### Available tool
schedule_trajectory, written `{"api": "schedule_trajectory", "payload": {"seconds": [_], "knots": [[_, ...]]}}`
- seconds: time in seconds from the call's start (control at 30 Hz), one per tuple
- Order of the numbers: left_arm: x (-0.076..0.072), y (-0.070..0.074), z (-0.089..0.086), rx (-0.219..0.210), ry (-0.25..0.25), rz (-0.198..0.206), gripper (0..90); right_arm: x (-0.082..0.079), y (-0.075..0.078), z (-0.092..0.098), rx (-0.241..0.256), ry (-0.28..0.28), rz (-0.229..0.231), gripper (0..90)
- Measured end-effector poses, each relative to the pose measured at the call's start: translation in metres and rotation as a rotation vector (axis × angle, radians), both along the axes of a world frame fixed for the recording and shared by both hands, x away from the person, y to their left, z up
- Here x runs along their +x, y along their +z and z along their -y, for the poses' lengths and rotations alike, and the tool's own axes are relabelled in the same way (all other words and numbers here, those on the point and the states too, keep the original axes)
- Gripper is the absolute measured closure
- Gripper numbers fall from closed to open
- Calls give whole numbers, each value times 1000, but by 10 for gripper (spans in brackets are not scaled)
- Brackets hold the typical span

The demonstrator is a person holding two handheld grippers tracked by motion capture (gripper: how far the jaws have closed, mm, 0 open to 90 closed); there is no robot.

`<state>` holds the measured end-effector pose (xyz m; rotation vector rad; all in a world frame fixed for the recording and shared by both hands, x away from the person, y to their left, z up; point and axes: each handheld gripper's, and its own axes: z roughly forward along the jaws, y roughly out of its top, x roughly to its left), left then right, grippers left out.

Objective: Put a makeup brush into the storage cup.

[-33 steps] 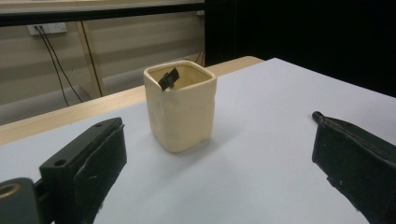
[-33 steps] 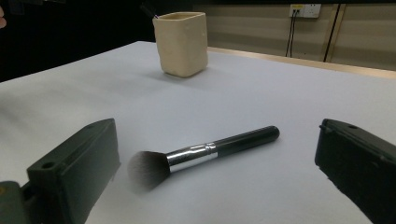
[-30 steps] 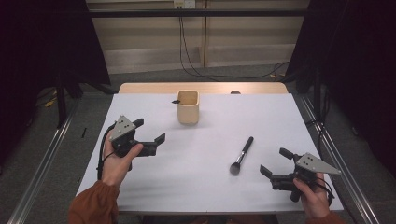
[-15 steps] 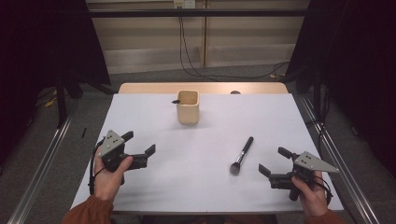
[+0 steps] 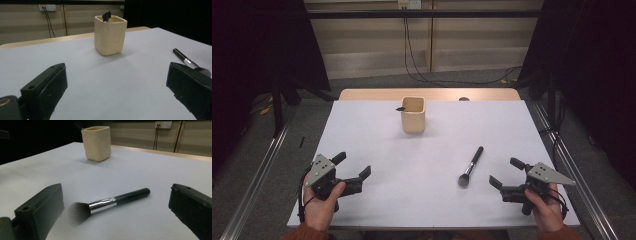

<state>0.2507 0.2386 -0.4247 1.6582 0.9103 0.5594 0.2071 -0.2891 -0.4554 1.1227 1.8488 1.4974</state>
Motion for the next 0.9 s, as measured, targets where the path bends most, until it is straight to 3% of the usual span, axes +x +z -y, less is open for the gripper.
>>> {"api": "schedule_trajectory", "payload": {"seconds": [0.13,0.27,0.5,0.63,0.7,0.8,0.9], "knots": [[-3,-4,-5,-9,4,5,34,-2,0,1,-5,-2,4,0],[-3,-7,-12,-48,35,-10,30,-3,1,2,-2,-2,6,0],[-5,-9,-4,4,9,1,29,-2,0,1,1,0,4,0],[-4,-10,-7,0,15,4,29,-1,1,1,-2,2,7,0],[-6,-9,-8,-35,14,-13,30,0,0,0,-1,2,2,0],[-12,-8,-9,-17,25,1,30,0,2,-1,15,-7,5,0],[-12,-8,-9,-27,33,-4,30,1,4,-1,41,-15,15,0]]}}
